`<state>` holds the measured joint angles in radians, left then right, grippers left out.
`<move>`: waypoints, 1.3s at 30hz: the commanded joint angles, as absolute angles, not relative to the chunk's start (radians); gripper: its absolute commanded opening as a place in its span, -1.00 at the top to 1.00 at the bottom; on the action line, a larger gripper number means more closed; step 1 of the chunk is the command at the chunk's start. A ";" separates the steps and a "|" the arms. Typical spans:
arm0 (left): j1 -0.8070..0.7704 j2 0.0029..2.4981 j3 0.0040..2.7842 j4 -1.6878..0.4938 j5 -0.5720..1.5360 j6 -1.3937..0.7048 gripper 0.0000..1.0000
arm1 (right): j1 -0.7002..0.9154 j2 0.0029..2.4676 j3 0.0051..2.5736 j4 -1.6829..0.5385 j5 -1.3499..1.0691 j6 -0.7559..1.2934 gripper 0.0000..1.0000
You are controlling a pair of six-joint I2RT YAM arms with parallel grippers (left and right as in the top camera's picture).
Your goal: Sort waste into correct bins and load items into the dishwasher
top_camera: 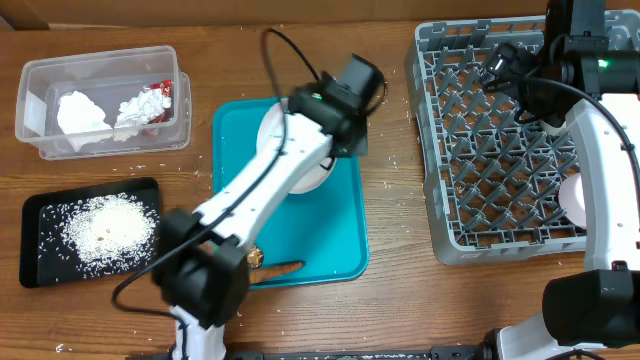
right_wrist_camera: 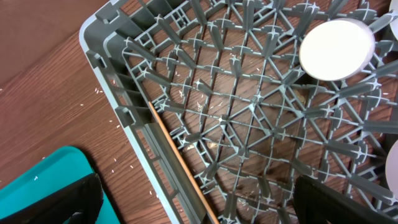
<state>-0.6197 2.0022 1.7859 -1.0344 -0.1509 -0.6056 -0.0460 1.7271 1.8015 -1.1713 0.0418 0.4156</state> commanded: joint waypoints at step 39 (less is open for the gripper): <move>-0.065 2.040 2.254 -1.387 -0.386 -0.670 -0.99 | -0.046 1.701 1.800 -1.153 0.019 0.438 -1.00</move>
<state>-0.1139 2.0609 2.2456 -1.3872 -0.4335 -0.6594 -0.0460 1.7271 1.8015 -1.1687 0.0406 0.4168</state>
